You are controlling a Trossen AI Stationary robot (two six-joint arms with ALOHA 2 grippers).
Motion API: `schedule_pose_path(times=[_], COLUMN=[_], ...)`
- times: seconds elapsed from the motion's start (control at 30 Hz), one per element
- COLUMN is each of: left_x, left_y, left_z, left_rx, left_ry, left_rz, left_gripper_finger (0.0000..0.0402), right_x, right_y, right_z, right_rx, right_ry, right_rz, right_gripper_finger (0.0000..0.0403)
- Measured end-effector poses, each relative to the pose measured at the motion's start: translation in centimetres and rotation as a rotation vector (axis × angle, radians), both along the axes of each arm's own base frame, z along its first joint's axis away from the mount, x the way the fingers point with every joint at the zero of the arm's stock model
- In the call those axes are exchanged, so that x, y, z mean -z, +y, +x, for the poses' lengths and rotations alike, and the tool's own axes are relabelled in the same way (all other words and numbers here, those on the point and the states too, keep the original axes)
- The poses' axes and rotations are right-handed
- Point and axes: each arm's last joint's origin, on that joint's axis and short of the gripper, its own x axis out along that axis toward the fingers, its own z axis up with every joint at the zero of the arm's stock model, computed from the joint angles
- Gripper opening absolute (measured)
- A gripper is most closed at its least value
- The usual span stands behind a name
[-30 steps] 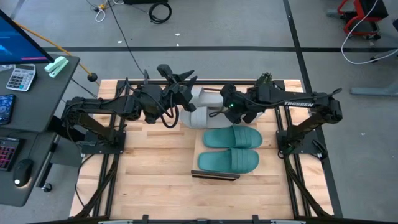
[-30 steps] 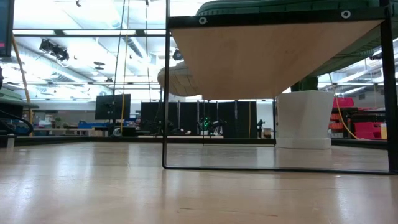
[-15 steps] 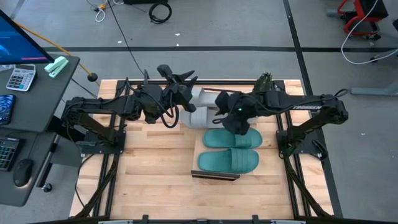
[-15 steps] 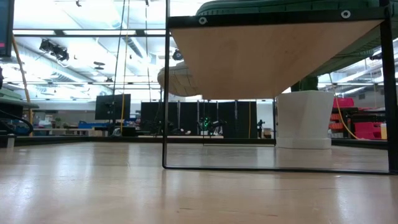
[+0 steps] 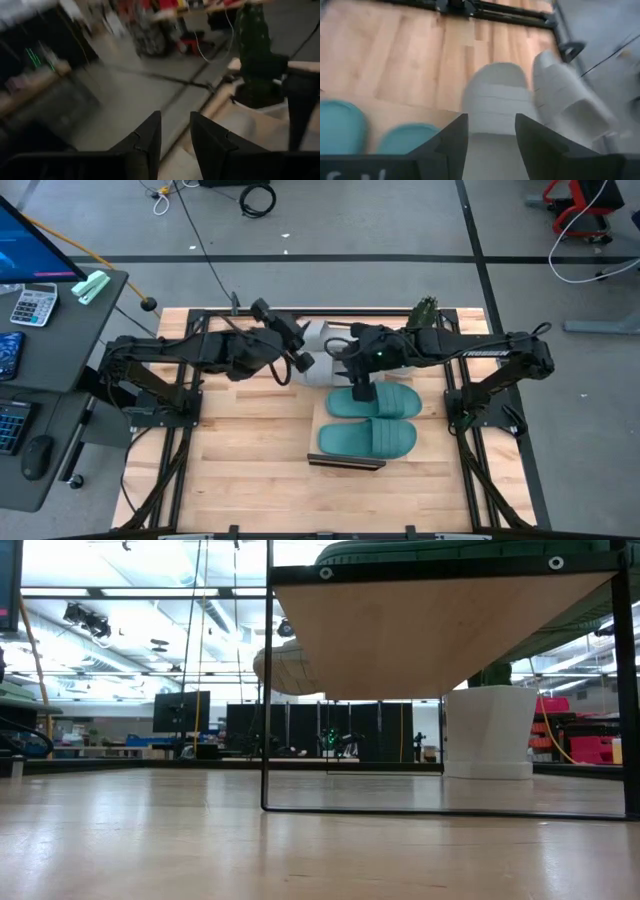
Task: Pick and place slides into the shelf
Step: Adjust the gray slides on the shelf
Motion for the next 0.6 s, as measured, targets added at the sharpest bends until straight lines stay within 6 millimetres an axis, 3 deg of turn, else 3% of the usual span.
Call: schedule_pose_path(times=[0.13, 0.3, 0.43, 0.6], left_x=[0.1, 1.3, 4.1, 7.7], left_y=[0.3, 2.0, 2.8, 2.7], left_z=[-1.1, -2.4, -2.8, -2.7], left_rx=[0.004, -0.1, -0.195, -0.292], left_ry=[-0.092, -0.133, -0.02, 0.001], left_rz=[-0.31, -0.727, -0.805, -0.908], left_gripper_finger=[0.0107, 0.0107, 0.0107, 0.0107], right_x=[0.1, 0.0, -0.1, -0.1], right_y=[0.1, 0.6, 0.9, 0.6], right_z=[0.0, 0.0, 0.1, 0.1], right_rx=[0.067, 0.061, 0.061, 0.22], right_ry=[-0.015, -0.017, -0.029, -0.062], right_rz=[0.152, 0.155, 0.149, 0.225], right_gripper_finger=[0.0168, 0.0164, 0.016, 0.0155])
